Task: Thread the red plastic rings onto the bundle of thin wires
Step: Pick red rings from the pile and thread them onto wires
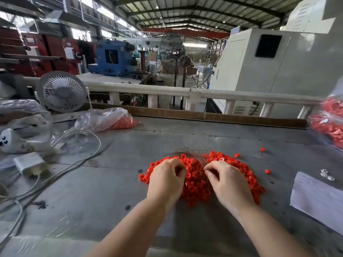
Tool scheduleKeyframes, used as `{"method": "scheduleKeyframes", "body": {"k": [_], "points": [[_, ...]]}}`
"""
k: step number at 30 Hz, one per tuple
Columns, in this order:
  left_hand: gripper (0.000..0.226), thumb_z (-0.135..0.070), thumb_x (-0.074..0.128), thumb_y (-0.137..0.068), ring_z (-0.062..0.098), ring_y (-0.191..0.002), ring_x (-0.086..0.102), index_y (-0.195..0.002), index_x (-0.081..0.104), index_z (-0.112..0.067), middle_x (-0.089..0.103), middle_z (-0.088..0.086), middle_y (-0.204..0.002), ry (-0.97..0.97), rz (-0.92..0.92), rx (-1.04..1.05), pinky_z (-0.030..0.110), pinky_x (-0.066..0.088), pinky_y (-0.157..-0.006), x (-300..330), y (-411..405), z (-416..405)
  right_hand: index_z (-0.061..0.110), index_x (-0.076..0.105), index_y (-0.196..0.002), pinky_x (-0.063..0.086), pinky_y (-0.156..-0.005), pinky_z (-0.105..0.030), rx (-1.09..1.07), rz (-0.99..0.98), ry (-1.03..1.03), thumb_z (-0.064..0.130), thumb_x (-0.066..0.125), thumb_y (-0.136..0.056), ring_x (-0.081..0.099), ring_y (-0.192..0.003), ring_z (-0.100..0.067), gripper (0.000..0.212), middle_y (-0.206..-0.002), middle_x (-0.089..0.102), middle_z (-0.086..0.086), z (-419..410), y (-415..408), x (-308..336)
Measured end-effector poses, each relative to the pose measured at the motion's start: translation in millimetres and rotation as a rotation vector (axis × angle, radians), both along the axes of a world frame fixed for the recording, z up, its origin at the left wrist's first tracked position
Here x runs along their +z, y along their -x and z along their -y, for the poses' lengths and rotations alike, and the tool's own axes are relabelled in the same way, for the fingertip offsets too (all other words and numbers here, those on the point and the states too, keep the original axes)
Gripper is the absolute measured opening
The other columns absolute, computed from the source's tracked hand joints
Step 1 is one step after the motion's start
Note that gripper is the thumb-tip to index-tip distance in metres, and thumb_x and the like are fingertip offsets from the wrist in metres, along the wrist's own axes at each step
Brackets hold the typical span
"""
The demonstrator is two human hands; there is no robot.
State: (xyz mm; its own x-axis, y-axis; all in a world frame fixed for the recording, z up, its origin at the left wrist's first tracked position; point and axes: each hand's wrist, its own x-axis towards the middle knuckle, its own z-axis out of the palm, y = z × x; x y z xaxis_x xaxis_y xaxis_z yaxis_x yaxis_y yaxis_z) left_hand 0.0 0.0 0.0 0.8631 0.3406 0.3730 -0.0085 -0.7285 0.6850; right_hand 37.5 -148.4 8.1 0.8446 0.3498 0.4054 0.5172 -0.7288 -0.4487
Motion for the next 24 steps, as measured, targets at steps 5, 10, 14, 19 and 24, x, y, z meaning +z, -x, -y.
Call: {"method": "scheduleKeyframes", "body": {"k": [5,10,14,19,24], "points": [[0.01,-0.021,0.059,-0.089,0.012,-0.088,0.054,-0.092,0.068,-0.018,0.063,-0.007,-0.09,-0.058,0.068,0.029,0.015,0.031,-0.071,-9.1,-0.6,-1.9,0.011,0.07,-0.084,0.036,-0.074,-0.022,-0.021,0.089,-0.033,0.008,0.066,-0.084,0.06,-0.084,-0.021,0.005,-0.083,0.065,0.0,-0.4,-1.8,-8.4],[0.02,-0.035,0.062,-0.086,0.012,-0.099,0.049,-0.101,0.067,-0.022,0.057,-0.009,-0.097,-0.09,0.087,0.012,0.017,0.033,-0.082,-14.5,-1.2,-1.4,0.01,0.069,-0.08,0.034,-0.068,-0.018,0.002,0.136,-0.066,0.003,0.069,-0.08,0.059,-0.075,-0.02,0.007,-0.075,0.063,0.001,1.2,-3.4,-13.7],[0.031,-0.047,0.063,-0.082,0.009,-0.106,0.045,-0.109,0.065,-0.032,0.052,-0.012,-0.104,-0.155,0.016,0.009,0.019,0.034,-0.085,-14.8,-2.6,0.9,0.011,0.07,-0.081,0.036,-0.069,-0.02,0.017,0.13,-0.078,0.004,0.069,-0.081,0.059,-0.075,-0.019,0.007,-0.076,0.063,0.002,0.4,-3.0,-16.2],[0.021,-0.039,0.065,-0.084,0.01,-0.104,0.045,-0.103,0.068,-0.031,0.043,-0.014,-0.095,-0.147,-0.007,-0.013,0.017,0.029,-0.081,-12.8,-6.6,0.2,0.011,0.07,-0.081,0.035,-0.068,-0.016,0.034,0.126,-0.076,0.004,0.069,-0.081,0.059,-0.075,-0.018,0.007,-0.076,0.063,0.004,0.6,-3.4,-16.2],[0.015,-0.032,0.067,-0.083,0.011,-0.101,0.043,-0.095,0.065,-0.024,0.045,-0.014,-0.094,-0.139,0.045,-0.045,0.016,0.027,-0.082,-14.4,-4.9,-2.7,0.01,0.071,-0.086,0.039,-0.074,-0.017,0.028,0.131,-0.119,0.002,0.066,-0.083,0.062,-0.081,-0.017,0.01,-0.082,0.067,0.002,2.2,-3.3,-15.3]]}}
